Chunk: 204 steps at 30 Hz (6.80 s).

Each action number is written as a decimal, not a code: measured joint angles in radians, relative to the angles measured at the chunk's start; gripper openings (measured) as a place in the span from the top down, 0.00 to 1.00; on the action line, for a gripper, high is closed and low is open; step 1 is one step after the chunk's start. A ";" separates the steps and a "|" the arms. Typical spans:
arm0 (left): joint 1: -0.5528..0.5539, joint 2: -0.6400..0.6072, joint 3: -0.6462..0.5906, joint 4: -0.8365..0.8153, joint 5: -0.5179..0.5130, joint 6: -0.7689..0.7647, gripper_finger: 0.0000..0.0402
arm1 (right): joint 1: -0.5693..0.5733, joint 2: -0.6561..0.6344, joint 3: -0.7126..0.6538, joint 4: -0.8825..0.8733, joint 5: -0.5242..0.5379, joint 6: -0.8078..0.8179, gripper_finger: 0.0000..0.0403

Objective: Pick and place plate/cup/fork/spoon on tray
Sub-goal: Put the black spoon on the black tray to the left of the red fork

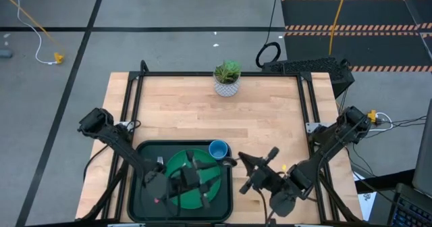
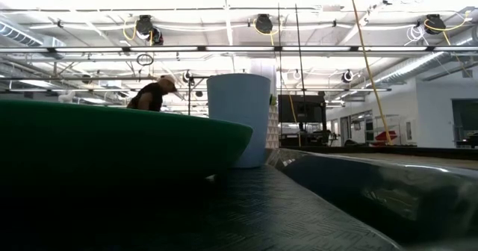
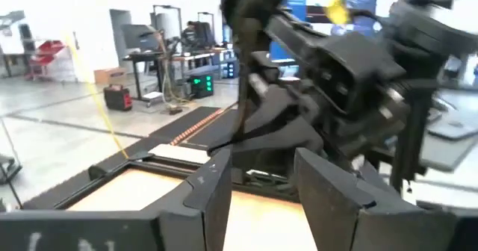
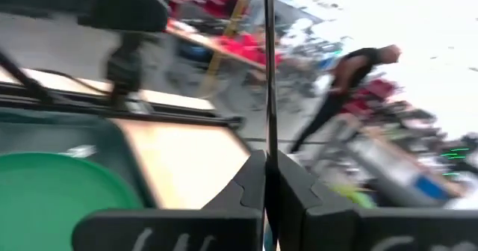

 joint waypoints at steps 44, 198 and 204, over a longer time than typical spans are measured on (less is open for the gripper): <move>0.151 0.014 0.000 0.125 0.054 -0.103 0.72 | -0.098 0.054 -0.061 0.059 0.126 -0.217 1.00; -0.025 -0.497 0.000 -1.258 0.249 -1.011 0.98 | -0.010 0.049 -0.076 0.209 0.039 -0.621 0.28; -0.033 -0.486 0.000 -1.638 0.521 -1.447 0.98 | 0.010 0.049 -0.076 0.208 0.014 -0.661 0.28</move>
